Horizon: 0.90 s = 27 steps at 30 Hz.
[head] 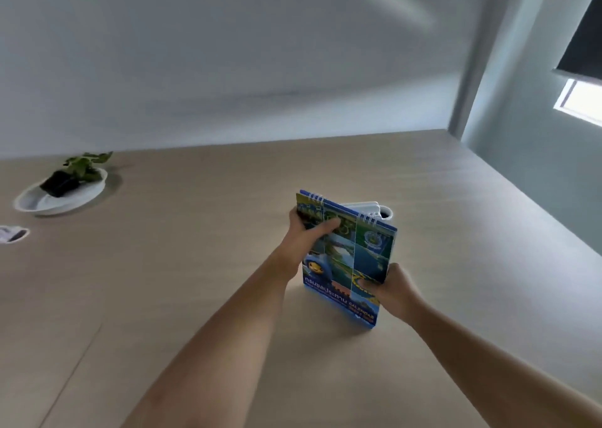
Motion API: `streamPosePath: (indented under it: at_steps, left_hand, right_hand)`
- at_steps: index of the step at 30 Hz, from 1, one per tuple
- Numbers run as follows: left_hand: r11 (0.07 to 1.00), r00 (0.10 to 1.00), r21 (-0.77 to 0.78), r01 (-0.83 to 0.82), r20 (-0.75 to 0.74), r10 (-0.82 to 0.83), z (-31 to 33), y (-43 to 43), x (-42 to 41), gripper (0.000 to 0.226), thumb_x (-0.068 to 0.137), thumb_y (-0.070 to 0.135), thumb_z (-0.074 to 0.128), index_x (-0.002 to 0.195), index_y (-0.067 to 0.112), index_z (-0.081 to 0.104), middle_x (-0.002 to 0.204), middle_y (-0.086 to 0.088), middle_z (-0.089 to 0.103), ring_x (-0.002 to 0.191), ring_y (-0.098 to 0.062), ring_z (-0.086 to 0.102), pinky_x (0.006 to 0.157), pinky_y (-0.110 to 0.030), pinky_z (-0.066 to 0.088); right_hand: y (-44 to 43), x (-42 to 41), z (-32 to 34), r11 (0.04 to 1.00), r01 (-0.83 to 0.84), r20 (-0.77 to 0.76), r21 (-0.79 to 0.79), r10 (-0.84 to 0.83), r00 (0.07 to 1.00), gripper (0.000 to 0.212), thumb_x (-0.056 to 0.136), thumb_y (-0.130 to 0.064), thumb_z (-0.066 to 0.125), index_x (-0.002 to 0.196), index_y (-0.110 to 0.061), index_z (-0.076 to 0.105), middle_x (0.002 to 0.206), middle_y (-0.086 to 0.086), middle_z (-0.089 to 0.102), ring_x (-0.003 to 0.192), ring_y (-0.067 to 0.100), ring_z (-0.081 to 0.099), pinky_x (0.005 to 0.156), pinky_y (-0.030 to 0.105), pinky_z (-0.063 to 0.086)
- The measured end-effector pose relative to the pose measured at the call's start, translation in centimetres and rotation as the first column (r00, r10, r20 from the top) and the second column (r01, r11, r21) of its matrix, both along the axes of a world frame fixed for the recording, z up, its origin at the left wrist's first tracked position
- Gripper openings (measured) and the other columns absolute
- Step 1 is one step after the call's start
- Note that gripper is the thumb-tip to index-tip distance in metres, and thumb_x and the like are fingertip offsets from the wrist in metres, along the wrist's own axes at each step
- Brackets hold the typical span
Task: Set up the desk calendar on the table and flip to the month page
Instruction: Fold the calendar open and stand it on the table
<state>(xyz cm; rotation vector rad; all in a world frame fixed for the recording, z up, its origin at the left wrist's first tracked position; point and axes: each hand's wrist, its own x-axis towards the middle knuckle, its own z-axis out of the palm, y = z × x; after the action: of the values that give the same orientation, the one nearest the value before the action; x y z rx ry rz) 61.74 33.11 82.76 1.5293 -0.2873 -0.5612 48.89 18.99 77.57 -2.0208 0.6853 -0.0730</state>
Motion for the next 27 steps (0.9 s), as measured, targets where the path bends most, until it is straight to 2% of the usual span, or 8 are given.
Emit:
streamPosePath:
  at_steps: [2,3,6,9,11,14,19,27]
  left_hand:
    - [0.994,0.994,-0.063,-0.086,-0.066,0.082,1.3,-1.5,0.9,0.083,0.064,0.053,0.074,0.129,0.023,0.031,0.126,-0.009,0.052,0.111,-0.023,0.057,0.097,-0.040,0.047]
    - [0.990,0.989,-0.032,-0.138,-0.065,0.136,1.9,-2.4,1.2,0.083,0.063,0.054,0.073,0.128,0.023,0.031,0.124,-0.009,0.051,0.109,-0.024,0.057,0.095,-0.041,0.048]
    - [0.981,0.987,0.107,-0.163,0.010,0.163,3.3,-4.4,1.8,0.054,0.076,0.031,0.067,0.118,0.018,0.035,0.108,-0.007,0.049,0.087,-0.017,0.057,0.075,-0.033,0.051]
    - [0.984,0.996,0.154,-0.087,0.018,0.085,4.3,-4.3,2.0,0.034,0.083,0.017,0.056,0.113,0.016,0.039,0.092,-0.002,0.050,0.073,-0.012,0.053,0.061,-0.025,0.046]
    - [0.986,0.998,0.153,-0.058,0.024,0.055,4.3,-3.9,2.1,0.035,0.084,0.017,0.053,0.116,0.016,0.041,0.090,-0.003,0.051,0.076,-0.016,0.054,0.066,-0.027,0.047]
    - [0.987,0.999,0.159,-0.038,0.030,0.034,4.0,-3.7,2.0,0.040,0.085,0.019,0.052,0.123,0.015,0.041,0.096,-0.003,0.052,0.088,-0.022,0.055,0.082,-0.038,0.048]
    - [0.979,0.998,0.199,-0.044,0.060,0.033,4.3,-4.2,1.9,0.041,0.086,0.021,0.051,0.126,0.015,0.040,0.091,0.000,0.052,0.083,-0.020,0.055,0.073,-0.032,0.046]
    - [0.966,0.997,0.256,0.015,0.073,-0.035,4.5,-5.8,1.9,0.042,0.084,0.024,0.053,0.125,0.018,0.043,0.090,0.002,0.051,0.073,-0.011,0.054,0.058,-0.023,0.045]
  right_hand:
    - [0.4,0.5,-0.4,0.992,-0.103,-0.023,-0.074,0.101,0.995,0.032,0.079,-0.025,0.068,0.103,-0.003,0.066,0.094,0.018,0.072,0.080,0.033,0.067,0.064,0.033,0.048]
    - [0.7,0.6,-0.3,0.972,-0.191,-0.059,-0.137,0.185,0.981,0.034,0.076,-0.030,0.068,0.102,-0.008,0.066,0.094,0.015,0.072,0.083,0.032,0.067,0.066,0.035,0.051]
    - [0.8,1.1,0.3,0.852,-0.453,-0.209,-0.264,0.408,0.889,0.062,0.066,-0.045,0.073,0.121,-0.020,0.056,0.107,0.005,0.068,0.088,0.020,0.063,0.074,0.032,0.053]
    - [-0.6,1.2,0.8,0.723,-0.623,-0.262,-0.299,0.566,0.782,0.094,0.067,-0.059,0.069,0.144,-0.032,0.024,0.127,-0.004,0.058,0.106,0.014,0.060,0.089,0.035,0.053]
    - [-1.8,0.9,1.0,0.674,-0.635,-0.234,-0.378,0.595,0.769,0.081,0.073,-0.059,0.064,0.141,-0.032,0.029,0.123,-0.005,0.060,0.105,0.015,0.062,0.089,0.038,0.053]
    - [-2.9,1.2,1.0,0.675,-0.545,-0.088,-0.497,0.586,0.806,0.039,0.086,-0.041,0.055,0.121,-0.025,0.045,0.109,-0.001,0.067,0.094,0.019,0.066,0.081,0.039,0.054]
    - [-3.2,1.2,1.3,0.597,-0.613,-0.125,-0.517,0.656,0.744,0.068,0.065,-0.070,0.059,0.115,-0.027,0.042,0.105,-0.008,0.064,0.089,0.015,0.063,0.077,0.036,0.054]
    - [-4.0,0.9,0.8,0.529,-0.594,-0.134,-0.605,0.668,0.732,0.057,0.070,-0.065,0.058,0.104,-0.020,0.045,0.101,-0.003,0.066,0.084,0.021,0.064,0.074,0.039,0.055]
